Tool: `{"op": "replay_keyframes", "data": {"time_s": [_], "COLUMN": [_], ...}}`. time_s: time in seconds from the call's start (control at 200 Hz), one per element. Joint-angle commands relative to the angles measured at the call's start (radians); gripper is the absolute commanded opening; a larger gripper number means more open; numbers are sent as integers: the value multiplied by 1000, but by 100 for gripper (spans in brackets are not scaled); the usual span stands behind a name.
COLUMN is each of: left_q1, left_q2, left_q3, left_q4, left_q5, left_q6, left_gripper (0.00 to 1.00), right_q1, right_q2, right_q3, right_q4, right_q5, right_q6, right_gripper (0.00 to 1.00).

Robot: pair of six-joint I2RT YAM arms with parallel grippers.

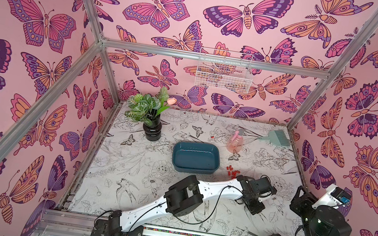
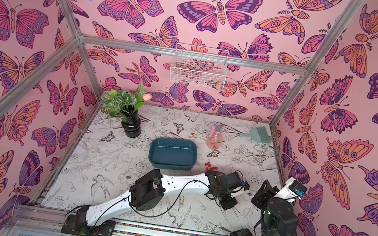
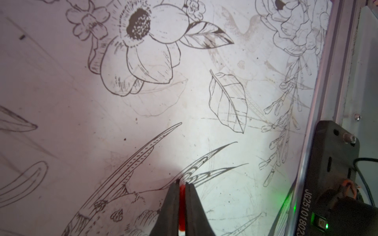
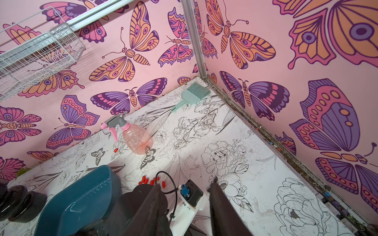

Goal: Take the screw protection sleeves out of the storage box
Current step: Move the screw protection sleeve to the center of the board.

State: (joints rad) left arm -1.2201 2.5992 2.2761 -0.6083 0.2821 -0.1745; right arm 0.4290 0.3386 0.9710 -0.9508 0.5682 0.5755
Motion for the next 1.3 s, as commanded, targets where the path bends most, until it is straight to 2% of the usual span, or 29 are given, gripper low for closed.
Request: {"op": "replay_keyframes", "data": {"time_s": [0.0, 0.135, 0.305, 0.421, 0.851, 1.292], "left_q1": [2, 16, 38, 72, 204, 206], "left_q2": [21, -2, -71, -125, -215, -234], "left_q3": [-22, -30, -80, -144, -291, -321], "left_q4": [-93, -92, -91, -69, 48, 96], "left_q5": [-116, -155, -296, -334, -300, -239], "left_q6": [23, 21, -9, -6, -41, -30], "left_gripper": [7, 6, 7, 7, 10, 29], "right_q1": [7, 7, 7, 7, 7, 7], "right_q2": [-12, -6, 5, 13, 63, 49], "right_q3": [3, 3, -4, -21, -93, -143], "right_q4": [-16, -16, -10, 4, 80, 99], "right_q5": [15, 18, 11, -2, -53, -76], "right_q6": [-1, -7, -14, -14, -7, 11], "right_gripper": [43, 43, 43, 43, 43, 43]}}
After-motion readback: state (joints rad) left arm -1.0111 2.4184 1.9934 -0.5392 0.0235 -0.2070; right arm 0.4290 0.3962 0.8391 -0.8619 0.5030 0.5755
